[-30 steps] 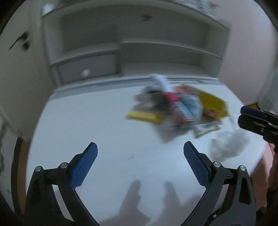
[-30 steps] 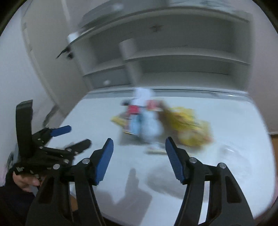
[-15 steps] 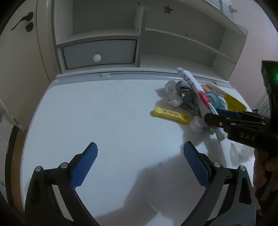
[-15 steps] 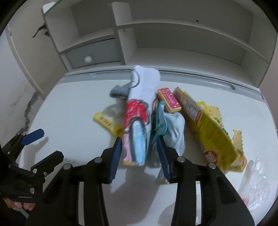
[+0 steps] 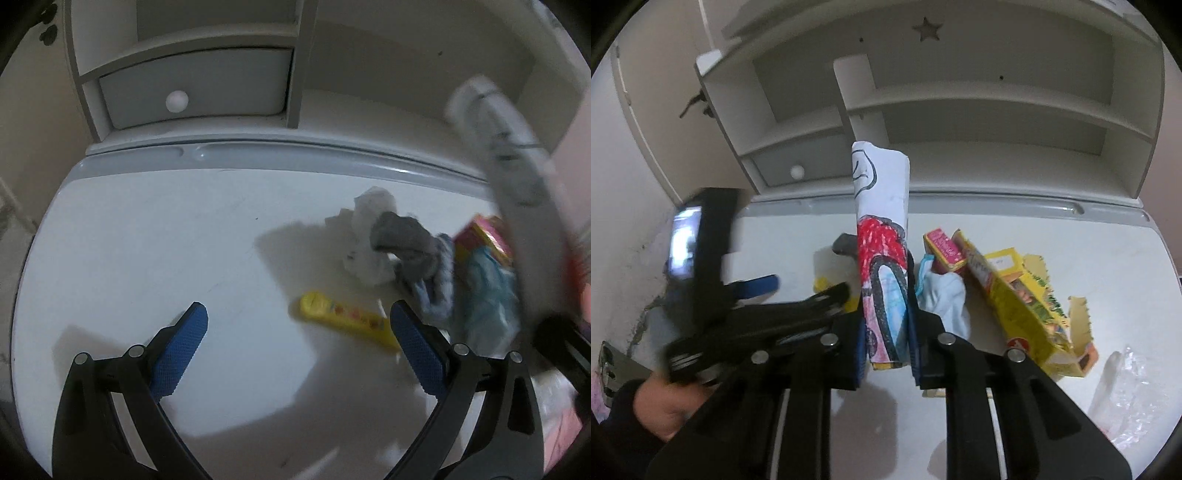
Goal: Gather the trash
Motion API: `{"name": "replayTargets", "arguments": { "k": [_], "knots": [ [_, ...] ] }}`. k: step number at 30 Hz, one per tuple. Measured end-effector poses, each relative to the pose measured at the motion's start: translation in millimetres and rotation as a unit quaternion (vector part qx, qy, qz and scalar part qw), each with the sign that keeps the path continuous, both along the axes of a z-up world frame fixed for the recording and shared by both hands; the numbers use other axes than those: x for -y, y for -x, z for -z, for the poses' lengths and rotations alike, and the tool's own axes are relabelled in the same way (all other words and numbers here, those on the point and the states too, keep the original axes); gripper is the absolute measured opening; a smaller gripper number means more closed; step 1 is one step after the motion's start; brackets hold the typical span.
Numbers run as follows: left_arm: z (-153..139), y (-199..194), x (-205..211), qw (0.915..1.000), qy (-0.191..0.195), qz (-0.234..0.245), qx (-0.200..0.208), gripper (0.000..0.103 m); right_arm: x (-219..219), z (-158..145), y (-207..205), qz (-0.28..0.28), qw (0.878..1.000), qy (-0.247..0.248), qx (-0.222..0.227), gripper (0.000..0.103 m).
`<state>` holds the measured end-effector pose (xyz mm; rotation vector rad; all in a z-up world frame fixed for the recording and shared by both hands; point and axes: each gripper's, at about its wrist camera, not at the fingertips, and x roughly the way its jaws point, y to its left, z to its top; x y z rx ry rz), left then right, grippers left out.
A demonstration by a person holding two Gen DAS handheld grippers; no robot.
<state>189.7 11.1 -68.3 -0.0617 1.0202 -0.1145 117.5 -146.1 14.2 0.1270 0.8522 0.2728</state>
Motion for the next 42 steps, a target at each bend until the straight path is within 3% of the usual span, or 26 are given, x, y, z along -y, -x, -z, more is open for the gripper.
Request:
{"name": "replayTargets", "arguments": {
  "k": [6,12,15,20,26,30,36,39,41,42],
  "knots": [
    [7.1,-5.6,18.4,0.9975,-0.064,-0.029,-0.002,0.096,27.1,-11.1,17.4,-0.001,1.0,-0.02,0.017,0.017],
    [5.5,17.9,1.0,0.9976,-0.07,-0.005,-0.004,0.095,45.8,-14.1,32.2,-0.005,0.999,-0.028,0.024,0.013],
    [3.7,30.0,-8.0,0.9977,-0.065,0.012,0.011,0.084,48.7,-6.8,33.9,-0.011,0.999,-0.03,0.013,0.007],
    [-2.7,38.4,6.9,0.9952,-0.067,0.065,0.03,0.018,44.9,-4.8,41.1,-0.021,0.999,-0.038,0.011,0.004],
    [-13.4,48.7,12.4,0.9922,-0.07,0.089,0.051,0.017,53.3,-21.8,55.4,-0.006,0.998,-0.059,0.036,0.003],
    [-39.5,69.0,18.7,0.9903,-0.06,0.099,0.077,0.017,73.1,-41.8,75.5,0.015,0.996,-0.062,0.066,0.003],
    [-82.5,99.9,83.5,0.9778,-0.033,0.168,0.12,0.017,150.6,-57.4,126.5,0.11,0.988,-0.043,0.102,0.003],
    [-94.7,117.5,139.3,0.9664,-0.01,0.219,0.134,0.017,210.9,-51.9,167.2,0.189,0.976,-0.024,0.105,0.003],
    [-98.9,136.7,186.8,0.9543,0.006,0.266,0.137,0.0,247.7,-43.5,193.3,0.237,0.967,-0.011,0.097,0.003],
    [-100.0,147.6,215.3,0.9459,0.016,0.294,0.136,0.0,269.1,-37.5,209.9,0.267,0.96,-0.002,0.09,0.003]
  ]
}}
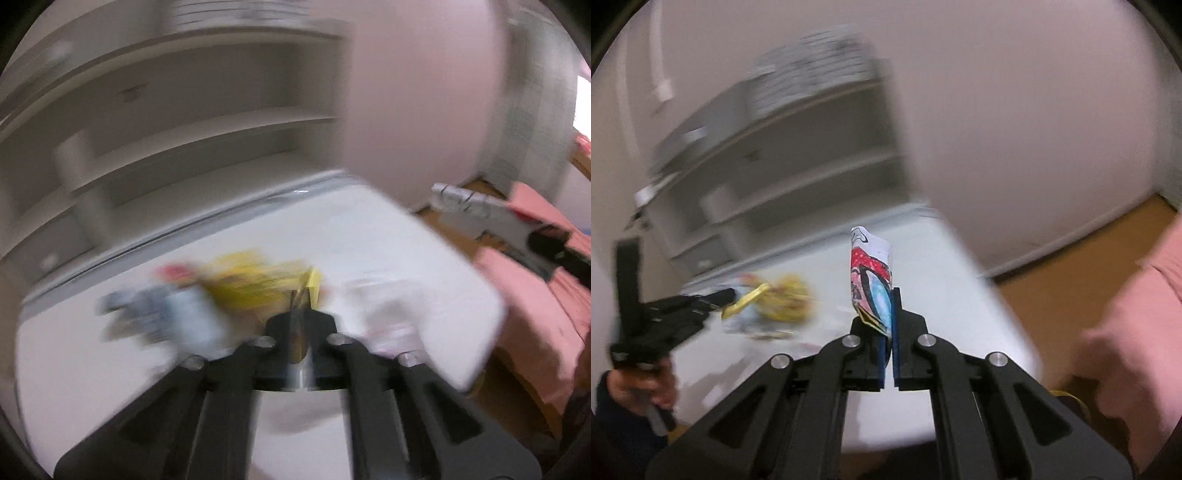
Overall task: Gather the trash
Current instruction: 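Carry the drawn white sock over the black bin with the right tool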
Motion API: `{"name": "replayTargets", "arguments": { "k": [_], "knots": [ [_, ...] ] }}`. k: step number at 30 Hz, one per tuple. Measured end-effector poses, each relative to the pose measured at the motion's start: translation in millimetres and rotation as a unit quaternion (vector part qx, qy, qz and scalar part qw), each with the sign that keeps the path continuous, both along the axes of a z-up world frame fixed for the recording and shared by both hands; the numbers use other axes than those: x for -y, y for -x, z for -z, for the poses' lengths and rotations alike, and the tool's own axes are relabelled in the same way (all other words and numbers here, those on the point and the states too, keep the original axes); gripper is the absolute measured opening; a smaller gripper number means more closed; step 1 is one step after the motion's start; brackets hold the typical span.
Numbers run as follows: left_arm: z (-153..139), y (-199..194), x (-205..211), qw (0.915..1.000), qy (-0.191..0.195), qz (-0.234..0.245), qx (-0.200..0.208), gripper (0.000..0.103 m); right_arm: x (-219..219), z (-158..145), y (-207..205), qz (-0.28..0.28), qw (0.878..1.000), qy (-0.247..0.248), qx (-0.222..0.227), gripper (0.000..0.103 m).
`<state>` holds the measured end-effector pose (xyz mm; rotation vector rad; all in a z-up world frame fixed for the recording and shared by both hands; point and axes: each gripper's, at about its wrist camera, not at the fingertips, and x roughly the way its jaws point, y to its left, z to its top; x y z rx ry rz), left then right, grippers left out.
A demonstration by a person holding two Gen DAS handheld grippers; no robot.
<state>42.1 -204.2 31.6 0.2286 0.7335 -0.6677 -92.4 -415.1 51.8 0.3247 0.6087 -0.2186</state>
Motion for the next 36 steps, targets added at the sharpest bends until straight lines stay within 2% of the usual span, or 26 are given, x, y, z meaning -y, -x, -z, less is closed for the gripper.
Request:
{"name": "replayTargets", "arguments": {
  "k": [3,6,9,13,18,24,30,33,36],
  "knots": [
    [0.3,27.6,58.0,0.9977,0.001,0.067,0.005,0.0,52.0,17.0,41.1,0.075,0.997,-0.006,-0.019,0.003],
    [12.6,63.2,131.7,0.9894,-0.007,0.145,0.003,0.0,103.0,43.9,85.4,0.146,0.988,-0.026,-0.042,0.003],
    [31.4,77.9,177.6,0.9838,-0.013,0.176,-0.029,0.0,144.3,82.9,123.5,0.196,0.976,-0.064,-0.068,0.003],
    [50.3,102.6,219.6,0.9748,-0.035,0.218,-0.034,0.0,178.6,127.3,148.0,0.228,0.963,-0.102,-0.105,0.003],
    [84.5,126.5,256.4,0.963,-0.053,0.257,-0.063,0.0,206.2,192.4,159.2,0.249,0.944,-0.143,-0.164,0.003],
    [123.9,146.3,295.0,0.9515,-0.08,0.283,-0.09,0.0,216.2,246.0,158.7,0.251,0.93,-0.17,-0.209,0.003],
    [135.1,150.4,307.1,0.9459,-0.088,0.295,-0.102,0.0,225.3,273.5,161.0,0.253,0.92,-0.194,-0.228,0.003],
    [129.7,145.2,305.8,0.9444,-0.084,0.302,-0.099,0.0,229.1,281.3,162.8,0.256,0.914,-0.212,-0.233,0.003],
    [124.2,142.2,304.8,0.9444,-0.08,0.305,-0.095,0.0,229.2,284.4,162.0,0.255,0.913,-0.214,-0.236,0.003]
  ]
}}
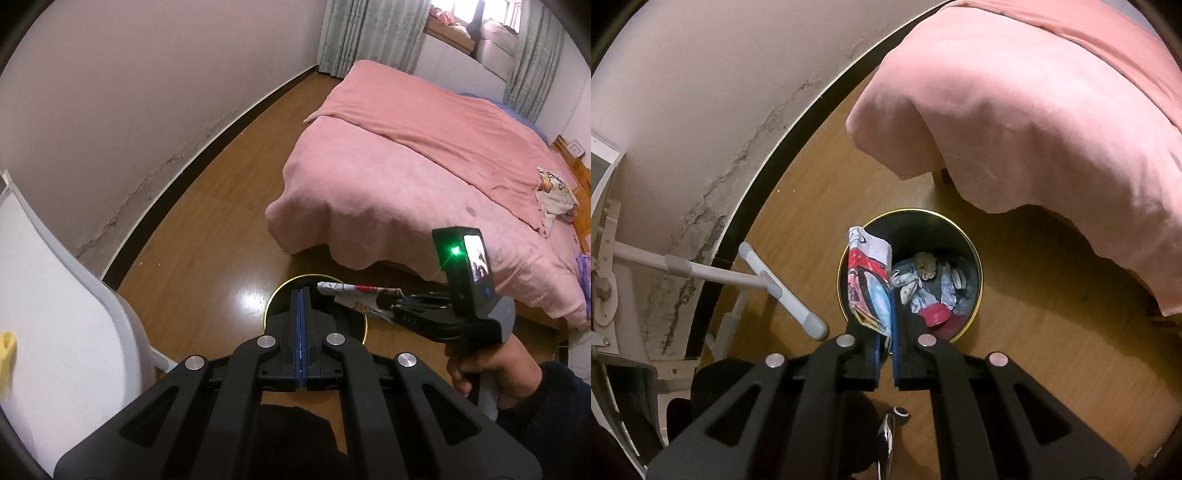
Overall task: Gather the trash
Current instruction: 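Carry the drawn white sock over the black bin with the right tool, then open the right tool to drop the sock into the bin, then grasp the white round cap with the left tool while the right tool grasps the yellow snack box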
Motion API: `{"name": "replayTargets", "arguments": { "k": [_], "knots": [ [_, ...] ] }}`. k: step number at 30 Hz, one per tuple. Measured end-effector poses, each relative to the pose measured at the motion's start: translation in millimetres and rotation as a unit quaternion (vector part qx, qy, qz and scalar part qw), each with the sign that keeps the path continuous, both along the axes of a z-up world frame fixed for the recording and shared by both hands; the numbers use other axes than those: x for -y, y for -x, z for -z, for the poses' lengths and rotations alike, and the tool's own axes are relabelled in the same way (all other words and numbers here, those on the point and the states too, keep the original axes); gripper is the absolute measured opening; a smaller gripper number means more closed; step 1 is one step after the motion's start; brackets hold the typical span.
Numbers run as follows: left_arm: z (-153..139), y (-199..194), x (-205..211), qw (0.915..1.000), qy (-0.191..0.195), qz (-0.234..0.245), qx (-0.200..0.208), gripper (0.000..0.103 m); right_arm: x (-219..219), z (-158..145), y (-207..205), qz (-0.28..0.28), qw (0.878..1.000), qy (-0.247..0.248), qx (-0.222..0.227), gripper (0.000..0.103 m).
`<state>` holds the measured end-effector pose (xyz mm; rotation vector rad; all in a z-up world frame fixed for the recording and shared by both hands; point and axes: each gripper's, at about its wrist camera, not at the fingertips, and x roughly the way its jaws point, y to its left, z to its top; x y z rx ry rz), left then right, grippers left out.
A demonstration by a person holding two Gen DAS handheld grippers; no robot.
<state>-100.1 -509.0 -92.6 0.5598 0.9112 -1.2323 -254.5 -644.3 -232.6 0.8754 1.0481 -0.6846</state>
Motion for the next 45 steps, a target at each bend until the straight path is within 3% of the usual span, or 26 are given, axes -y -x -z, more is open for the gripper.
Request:
{"name": "replayTargets", "arguments": {
  "k": [7,8,9,10,11,28,30,31,32,34,40,45],
  "knots": [
    [-2.2,-3.4,-12.8,0.9999,-0.008,-0.004,-0.005,0.0,1.6,0.2,0.1,0.007,1.0,-0.003,0.0,0.004],
    [-0.7,-2.4,-10.3,0.9999,-0.01,-0.003,-0.005,0.0,2.4,0.3,-0.1,0.008,1.0,-0.003,0.001,0.013],
    [0.1,-1.5,-10.4,0.9999,-0.012,-0.003,-0.006,0.0,2.0,-1.7,-0.3,0.008,1.0,-0.001,0.004,0.049],
    [0.8,-0.1,-11.1,0.9999,-0.013,-0.002,-0.009,0.0,0.3,-4.6,0.8,0.011,1.0,0.006,0.006,0.071],
    [2.5,0.6,-10.5,0.9999,-0.012,0.0,-0.01,0.0,-2.1,-10.6,2.2,0.016,0.999,0.027,0.014,0.084],
    [-10.5,3.9,-17.1,1.0,-0.001,-0.004,-0.009,0.001,-15.1,-40.6,-5.5,-0.007,0.998,0.045,0.03,0.083],
    [-14.4,5.9,-19.2,1.0,-0.004,-0.002,-0.007,0.032,-16.9,-50.4,-5.6,-0.009,0.998,0.056,0.034,0.083],
    [-19.5,6.5,-24.0,1.0,0.004,-0.006,-0.002,0.074,-19.8,-58.2,-6.0,-0.011,0.997,0.065,0.037,0.083],
    [-24.3,6.2,-28.8,0.9998,0.014,-0.011,0.008,0.092,-21.6,-63.9,-7.3,-0.013,0.997,0.072,0.04,0.083],
    [-35.7,6.0,-41.3,0.9987,0.035,-0.02,0.032,0.092,-28.9,-79.4,-10.2,-0.019,0.995,0.089,0.046,0.083],
    [-58.3,-12.8,-89.3,0.9964,0.054,-0.05,0.043,0.092,-55.2,-117.4,-29.8,-0.055,0.988,0.129,0.062,0.083],
    [-72.6,-48.8,-150.1,0.9884,0.063,-0.125,0.059,0.092,-96.5,-156.0,-64.0,-0.106,0.977,0.162,0.087,0.083]
  ]
}}
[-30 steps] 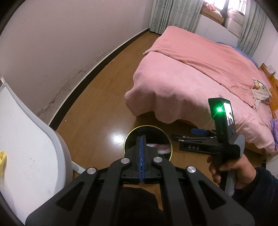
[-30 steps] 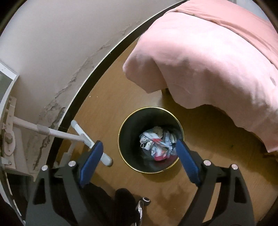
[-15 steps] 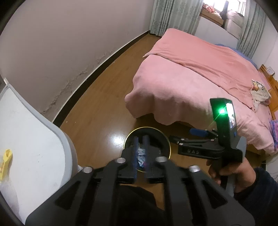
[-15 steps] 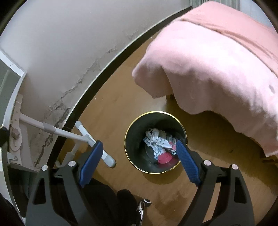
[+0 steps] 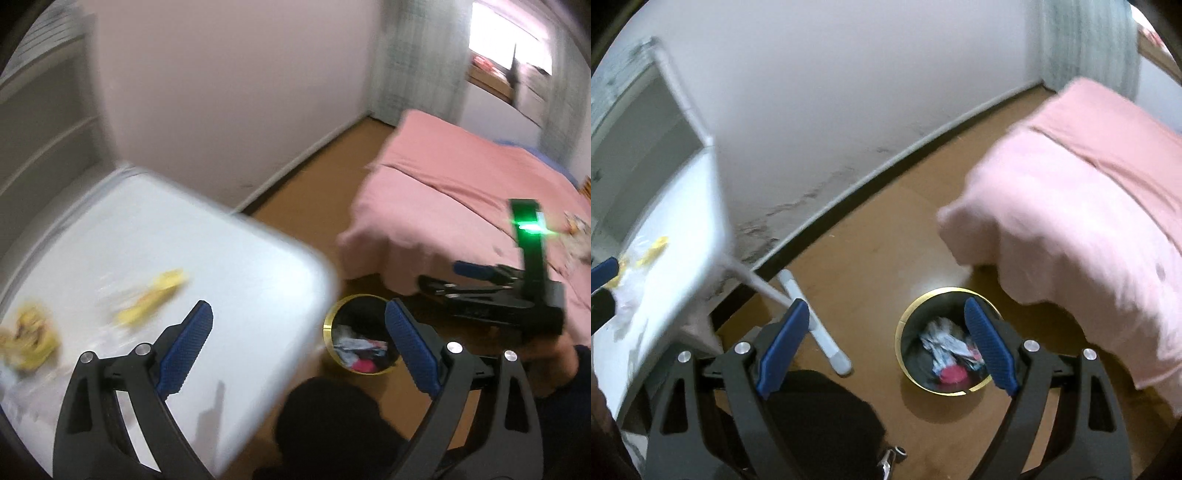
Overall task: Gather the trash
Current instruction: 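Grasp the white round cap with the left tool while the right tool grasps the yellow snack box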
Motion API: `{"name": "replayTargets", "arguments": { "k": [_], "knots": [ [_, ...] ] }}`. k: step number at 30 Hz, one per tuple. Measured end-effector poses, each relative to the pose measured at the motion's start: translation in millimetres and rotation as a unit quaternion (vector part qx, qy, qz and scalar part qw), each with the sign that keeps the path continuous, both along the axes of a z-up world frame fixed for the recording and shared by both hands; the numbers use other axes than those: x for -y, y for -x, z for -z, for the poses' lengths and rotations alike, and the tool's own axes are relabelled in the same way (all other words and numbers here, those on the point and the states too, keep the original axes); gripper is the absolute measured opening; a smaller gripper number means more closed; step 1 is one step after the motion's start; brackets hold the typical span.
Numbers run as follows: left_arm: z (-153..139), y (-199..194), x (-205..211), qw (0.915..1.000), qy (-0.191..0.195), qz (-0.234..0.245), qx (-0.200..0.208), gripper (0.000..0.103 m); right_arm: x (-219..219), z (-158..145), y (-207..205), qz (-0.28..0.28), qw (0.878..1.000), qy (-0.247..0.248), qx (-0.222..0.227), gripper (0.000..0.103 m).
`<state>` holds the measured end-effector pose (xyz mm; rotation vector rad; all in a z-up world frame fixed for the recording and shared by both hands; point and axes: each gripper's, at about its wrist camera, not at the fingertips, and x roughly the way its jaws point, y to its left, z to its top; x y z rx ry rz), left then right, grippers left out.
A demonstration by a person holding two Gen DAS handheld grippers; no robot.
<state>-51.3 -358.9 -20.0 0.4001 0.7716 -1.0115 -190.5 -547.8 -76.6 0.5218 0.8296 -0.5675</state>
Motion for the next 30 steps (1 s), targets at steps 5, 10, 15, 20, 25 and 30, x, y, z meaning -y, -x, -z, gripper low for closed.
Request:
{"name": "replayTargets", "arguments": {
  "k": [5,10,15,20,25,30],
  "knots": [
    [-14.5,-45.5,-99.7,0.9948,0.012,-0.099,0.018,0.092,-62.3,-47.4,-52.8,-0.087,0.995,0.036,0.036,0.083],
    [-20.8,-96.9,-209.5,0.9747,0.006,-0.221,0.034,0.092,-153.5,-94.0,-132.2,-0.224,0.97,0.057,0.07,0.083],
    [-2.1,-137.3,-292.3,0.9495,-0.013,-0.312,0.028,0.092,-246.8,-106.9,-218.7,-0.365,0.926,0.072,0.061,0.083],
    [24.0,-165.8,-325.2,0.9383,-0.018,-0.345,-0.011,0.092,-311.0,-91.0,-282.0,-0.442,0.891,0.098,0.009,0.083],
    [39.6,-183.0,-319.1,0.9422,-0.028,-0.333,-0.025,0.092,-329.2,-72.9,-324.8,-0.454,0.882,0.118,-0.038,0.079],
    [50.2,-195.6,-311.6,0.9458,-0.044,-0.321,-0.025,0.089,-323.6,-52.4,-344.1,-0.456,0.88,0.109,-0.069,0.051]
  ]
}}
